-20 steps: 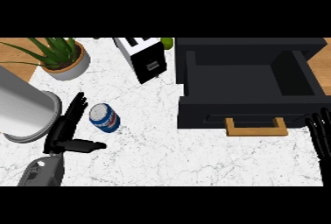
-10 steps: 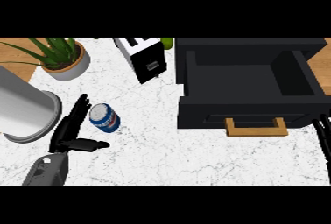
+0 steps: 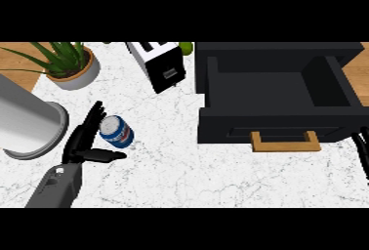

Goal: Pick up the can, place it into the drawer and close the drawer

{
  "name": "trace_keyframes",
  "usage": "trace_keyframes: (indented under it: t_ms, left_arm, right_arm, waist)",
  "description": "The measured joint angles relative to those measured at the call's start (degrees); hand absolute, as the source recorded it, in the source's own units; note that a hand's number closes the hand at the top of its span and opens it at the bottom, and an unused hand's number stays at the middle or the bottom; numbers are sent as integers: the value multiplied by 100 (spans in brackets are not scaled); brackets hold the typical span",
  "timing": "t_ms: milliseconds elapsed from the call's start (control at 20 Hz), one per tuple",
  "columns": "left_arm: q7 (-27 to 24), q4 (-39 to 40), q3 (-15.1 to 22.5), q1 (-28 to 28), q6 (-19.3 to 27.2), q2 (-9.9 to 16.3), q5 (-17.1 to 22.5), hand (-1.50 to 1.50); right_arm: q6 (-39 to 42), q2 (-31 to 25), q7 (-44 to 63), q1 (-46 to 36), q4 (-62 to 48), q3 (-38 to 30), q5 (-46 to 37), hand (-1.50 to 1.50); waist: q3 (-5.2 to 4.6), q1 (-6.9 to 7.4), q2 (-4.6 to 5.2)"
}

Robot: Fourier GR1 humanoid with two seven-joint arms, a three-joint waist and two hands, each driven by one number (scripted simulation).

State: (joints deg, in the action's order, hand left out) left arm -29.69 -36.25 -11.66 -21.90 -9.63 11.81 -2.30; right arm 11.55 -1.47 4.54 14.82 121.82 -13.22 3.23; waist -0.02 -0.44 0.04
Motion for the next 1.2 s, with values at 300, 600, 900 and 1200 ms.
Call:
trace_keyframes:
  t_ms: [300, 600, 900, 1200]
  left_arm:
    - [-225, 563, -40, -362, 80, -40, -3, -150]
    - [-154, 793, 2, -678, 139, -131, -10, -150]
    - [-451, 1120, 43, -857, 118, -177, -70, 150]
    - [-340, 992, 78, -999, 28, -333, 18, 150]
  right_arm:
    - [42, 68, 95, 82, 171, 8, 16, -150]
    - [-10, 94, 57, 56, 159, 90, -22, -150]
    - [21, 101, -81, 154, 102, 114, -4, -150]
    - [6, -23, -29, 77, 33, 1, 177, -150]
  waist:
    - [0, -7, 2]
    - [-1, -13, 2]
    - [-1, -20, 5]
    - [1, -6, 1]
